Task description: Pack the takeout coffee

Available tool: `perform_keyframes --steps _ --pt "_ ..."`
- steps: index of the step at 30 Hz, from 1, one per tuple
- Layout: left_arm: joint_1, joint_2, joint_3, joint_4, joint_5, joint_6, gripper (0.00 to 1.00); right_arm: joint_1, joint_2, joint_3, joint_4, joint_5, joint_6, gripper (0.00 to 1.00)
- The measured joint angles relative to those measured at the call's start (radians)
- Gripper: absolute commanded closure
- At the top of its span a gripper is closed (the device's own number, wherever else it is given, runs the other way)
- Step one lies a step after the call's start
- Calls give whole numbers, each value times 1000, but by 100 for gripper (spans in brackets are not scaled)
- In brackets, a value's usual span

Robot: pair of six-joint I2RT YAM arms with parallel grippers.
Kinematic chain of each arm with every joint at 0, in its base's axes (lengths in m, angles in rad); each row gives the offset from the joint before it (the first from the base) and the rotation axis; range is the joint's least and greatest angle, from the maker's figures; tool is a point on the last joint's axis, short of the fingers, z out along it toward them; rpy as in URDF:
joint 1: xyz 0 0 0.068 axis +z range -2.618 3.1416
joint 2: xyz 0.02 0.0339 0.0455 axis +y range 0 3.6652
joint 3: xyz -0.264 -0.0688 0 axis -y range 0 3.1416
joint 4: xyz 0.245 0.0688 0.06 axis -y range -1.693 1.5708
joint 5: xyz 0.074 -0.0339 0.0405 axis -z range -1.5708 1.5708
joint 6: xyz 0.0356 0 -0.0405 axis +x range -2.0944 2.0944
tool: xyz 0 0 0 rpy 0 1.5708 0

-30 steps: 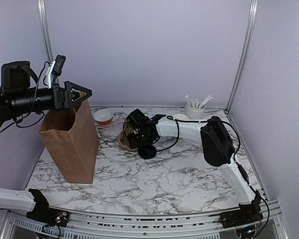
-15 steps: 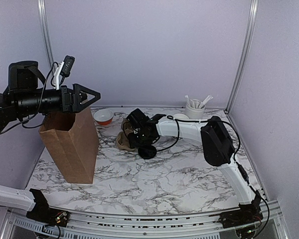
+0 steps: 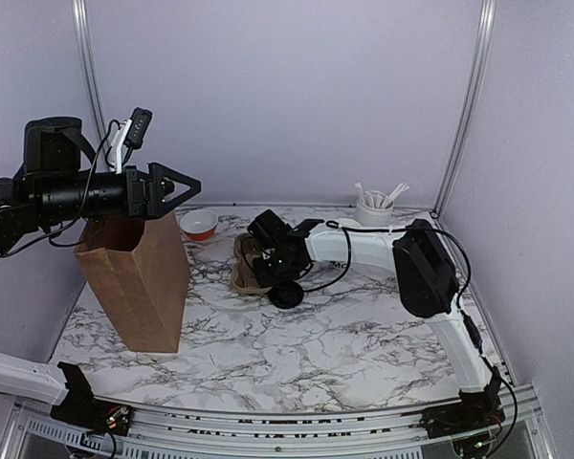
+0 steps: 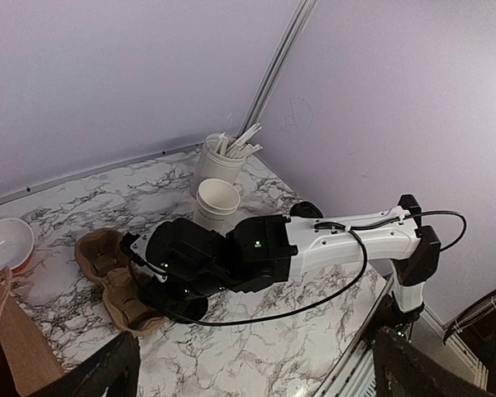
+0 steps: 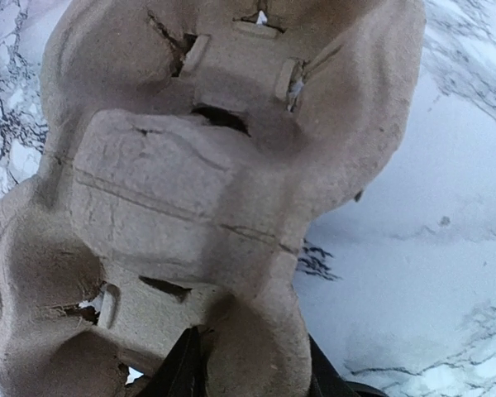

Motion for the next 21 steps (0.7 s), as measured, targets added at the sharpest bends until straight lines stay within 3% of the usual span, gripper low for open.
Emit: perform_keyframes --steps 13,21 --pt "-18 17 0 14 -3 0 1 0 -253 -381 -2 58 33 65" --pt "-28 38 0 22 -3 0 1 7 -345 -482 4 71 61 45"
